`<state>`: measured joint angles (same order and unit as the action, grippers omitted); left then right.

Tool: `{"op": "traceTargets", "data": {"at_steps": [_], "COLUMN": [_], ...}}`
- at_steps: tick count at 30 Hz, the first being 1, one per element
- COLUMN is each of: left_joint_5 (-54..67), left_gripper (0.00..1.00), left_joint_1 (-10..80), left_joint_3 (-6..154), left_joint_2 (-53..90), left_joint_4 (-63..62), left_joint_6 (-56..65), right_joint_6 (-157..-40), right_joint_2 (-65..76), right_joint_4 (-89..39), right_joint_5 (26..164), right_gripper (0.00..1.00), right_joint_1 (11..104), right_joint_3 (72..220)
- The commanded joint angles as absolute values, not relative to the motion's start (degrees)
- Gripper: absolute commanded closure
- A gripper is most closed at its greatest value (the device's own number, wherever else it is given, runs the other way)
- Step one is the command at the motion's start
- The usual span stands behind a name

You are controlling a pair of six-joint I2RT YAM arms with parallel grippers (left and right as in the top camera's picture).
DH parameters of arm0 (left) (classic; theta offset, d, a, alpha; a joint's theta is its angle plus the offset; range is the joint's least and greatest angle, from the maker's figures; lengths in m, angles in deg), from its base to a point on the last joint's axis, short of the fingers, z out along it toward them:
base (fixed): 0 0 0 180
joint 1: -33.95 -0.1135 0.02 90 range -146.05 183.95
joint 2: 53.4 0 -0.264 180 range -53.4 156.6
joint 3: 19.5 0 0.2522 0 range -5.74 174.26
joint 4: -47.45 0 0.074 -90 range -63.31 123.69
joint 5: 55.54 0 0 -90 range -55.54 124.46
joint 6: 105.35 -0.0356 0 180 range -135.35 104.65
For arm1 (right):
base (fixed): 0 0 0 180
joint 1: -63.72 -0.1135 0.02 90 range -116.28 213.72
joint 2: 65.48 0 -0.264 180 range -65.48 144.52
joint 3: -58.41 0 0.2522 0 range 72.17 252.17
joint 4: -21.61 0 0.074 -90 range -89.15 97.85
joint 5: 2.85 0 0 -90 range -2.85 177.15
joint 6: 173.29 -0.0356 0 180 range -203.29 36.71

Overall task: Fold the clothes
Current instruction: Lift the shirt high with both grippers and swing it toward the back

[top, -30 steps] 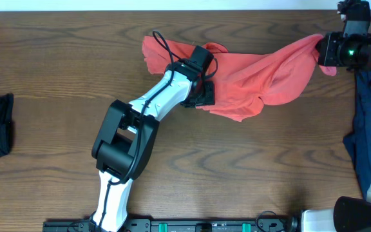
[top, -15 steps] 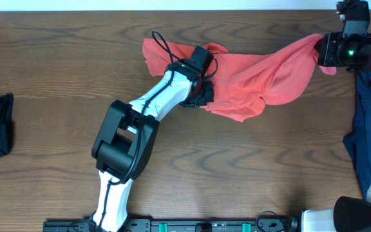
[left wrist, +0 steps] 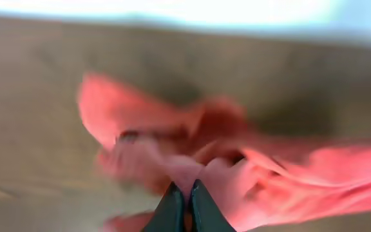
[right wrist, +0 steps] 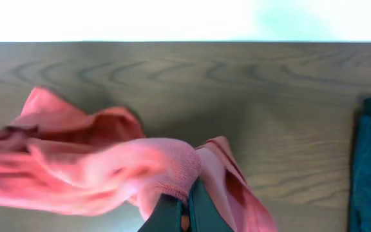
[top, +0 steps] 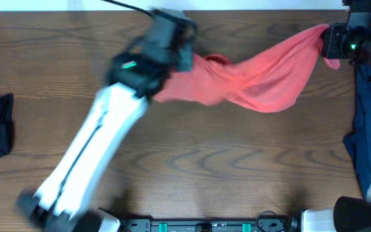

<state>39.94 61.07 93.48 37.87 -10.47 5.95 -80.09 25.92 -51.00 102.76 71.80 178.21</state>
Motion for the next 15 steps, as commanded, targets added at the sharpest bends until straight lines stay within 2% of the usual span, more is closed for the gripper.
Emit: {"op": "traceTargets", "data": {"at_steps": [1,8,15], "left_joint_5": [43.54,43.06,38.08], "left_gripper": [0.94,0.94,0.94], "left_joint_1": [57.13,47.84,45.37], "left_joint_3": [95.07,95.77,96.69], "left_joint_2": [31.75,23.07,20.84], "left_joint_4": [-10.84,-10.84,-10.65], "left_joint_6": [4.57,4.53,3.87], "right_joint_6": [-80.94,-83.58,-82.36], "right_joint_2": [25.81,25.81,25.81], "right_joint_4": [-49.53,-49.82,-57.49], "right_joint_5": [100.53,101.19,101.08], "right_gripper": [0.99,0.99,0.99], "right_joint_1": [72.17,78.16,80.74], "right_joint_3": [180.41,187.98,199.01]}}
